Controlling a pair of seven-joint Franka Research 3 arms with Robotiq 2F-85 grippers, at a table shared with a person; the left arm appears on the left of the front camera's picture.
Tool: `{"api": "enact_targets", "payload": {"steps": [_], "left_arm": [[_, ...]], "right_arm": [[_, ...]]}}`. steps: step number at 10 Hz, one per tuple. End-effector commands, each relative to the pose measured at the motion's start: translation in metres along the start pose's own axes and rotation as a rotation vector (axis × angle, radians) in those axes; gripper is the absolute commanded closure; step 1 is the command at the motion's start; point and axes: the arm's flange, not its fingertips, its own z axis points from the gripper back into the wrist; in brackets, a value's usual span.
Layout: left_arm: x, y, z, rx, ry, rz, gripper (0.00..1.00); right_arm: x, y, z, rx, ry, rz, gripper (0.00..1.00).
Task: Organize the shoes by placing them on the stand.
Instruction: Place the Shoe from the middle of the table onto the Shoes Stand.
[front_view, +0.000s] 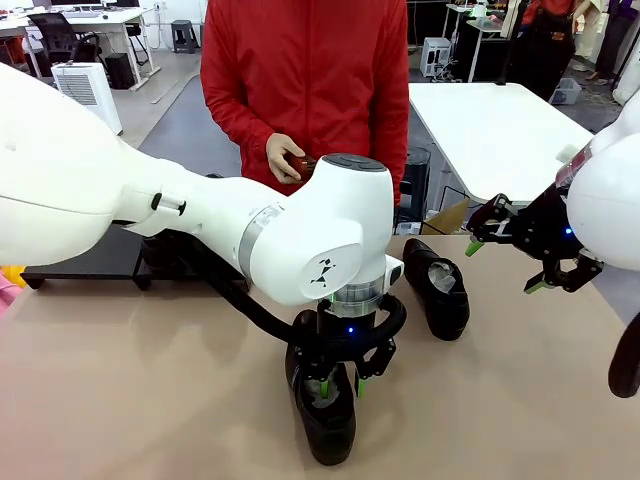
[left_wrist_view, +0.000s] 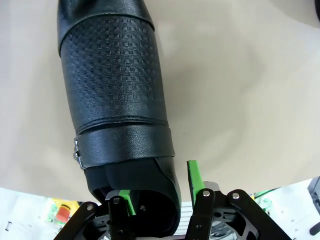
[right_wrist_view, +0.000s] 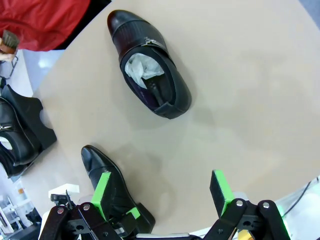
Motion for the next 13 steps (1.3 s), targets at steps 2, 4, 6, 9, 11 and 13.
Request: {"api": "enact_targets", "payload": {"steps": [2, 4, 6, 9, 11, 13], "left_arm": [[0.003, -0.005, 0.004, 0.036, -0.045, -0.029, 0.96], [0.007, -0.005, -0.001, 0.05, -0.022, -0.022, 1.0], [0.008, -0.004, -0.006, 0.054, -0.009, -0.028, 1.0], [0.005, 0.0, -0.004, 0.028, -0.007, -0.07, 1.0], [-0.02, 0.017, 0.033, -0.036, -0.126, -0.198, 1.0], [-0.033, 0.048, 0.084, -0.093, -0.327, -0.278, 1.0]], "right_arm": [[0.002, -0.001, 0.0, 0.027, 0.022, 0.012, 0.0], [0.002, -0.001, 0.0, 0.027, 0.022, 0.012, 0.0], [0.002, -0.001, 0.0, 0.027, 0.022, 0.012, 0.0], [0.002, -0.001, 0.0, 0.027, 0.022, 0.012, 0.0], [0.002, -0.001, 0.0, 0.027, 0.022, 0.012, 0.0], [0.002, -0.001, 0.0, 0.027, 0.022, 0.012, 0.0]]}}
